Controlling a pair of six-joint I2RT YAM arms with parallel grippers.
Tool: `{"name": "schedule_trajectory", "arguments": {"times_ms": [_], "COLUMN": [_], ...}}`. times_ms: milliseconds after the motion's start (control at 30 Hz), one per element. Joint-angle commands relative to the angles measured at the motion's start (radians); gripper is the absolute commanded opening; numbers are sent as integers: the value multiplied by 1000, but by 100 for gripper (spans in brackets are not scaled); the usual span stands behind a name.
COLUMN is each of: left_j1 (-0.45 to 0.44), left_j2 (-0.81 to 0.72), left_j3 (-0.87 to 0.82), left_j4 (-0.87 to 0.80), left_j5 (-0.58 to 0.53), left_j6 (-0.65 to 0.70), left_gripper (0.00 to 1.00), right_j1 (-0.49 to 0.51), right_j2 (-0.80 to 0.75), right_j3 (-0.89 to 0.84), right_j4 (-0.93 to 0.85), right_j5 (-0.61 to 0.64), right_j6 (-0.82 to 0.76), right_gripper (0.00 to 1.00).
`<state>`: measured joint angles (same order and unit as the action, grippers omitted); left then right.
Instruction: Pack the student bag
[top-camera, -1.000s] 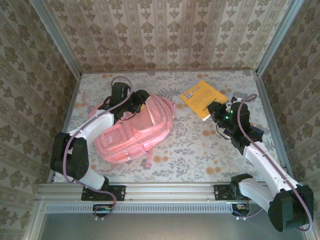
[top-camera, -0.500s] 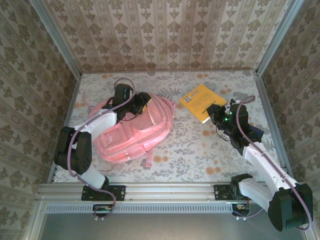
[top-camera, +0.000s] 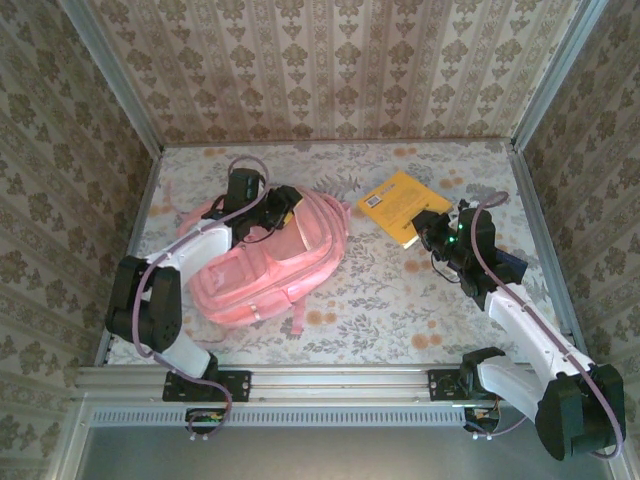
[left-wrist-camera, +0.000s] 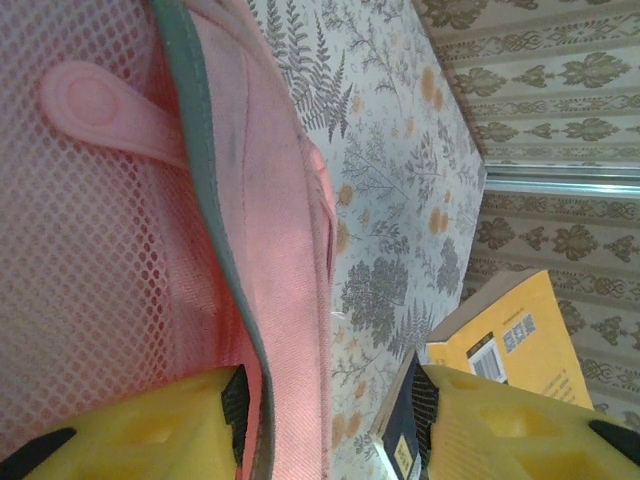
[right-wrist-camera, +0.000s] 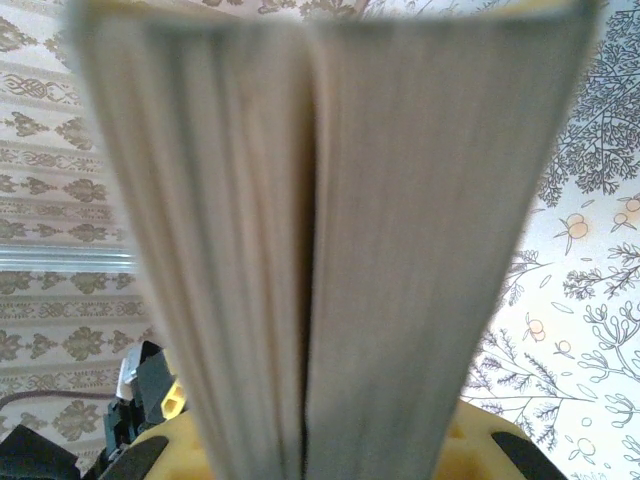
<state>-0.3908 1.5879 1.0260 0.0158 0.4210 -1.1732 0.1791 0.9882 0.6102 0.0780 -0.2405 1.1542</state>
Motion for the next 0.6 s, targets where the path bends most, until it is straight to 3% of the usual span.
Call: {"name": "schedule_trajectory", "arguments": {"times_ms": [0, 333, 467, 567], "left_j1": [3, -21, -57, -59], "left_j2": [48, 162, 200, 258], "left_j3": [10, 184, 319, 405], "left_j4": [15, -67, -234, -326], "left_j5": [18, 35, 13, 72], "left_j6": [13, 49, 167, 212], "left_gripper": [48, 37, 35, 35], "right_j1": [-5, -6, -9, -13], "right_j2": [-25, -31, -45, -57], "right_j3": [15, 43, 51, 68], "right_j4": [75, 28, 2, -33], "right_j5": [-17, -28, -24, -25], "right_j6": [-18, -54, -70, -87], "right_gripper": [0, 0, 0, 0]}}
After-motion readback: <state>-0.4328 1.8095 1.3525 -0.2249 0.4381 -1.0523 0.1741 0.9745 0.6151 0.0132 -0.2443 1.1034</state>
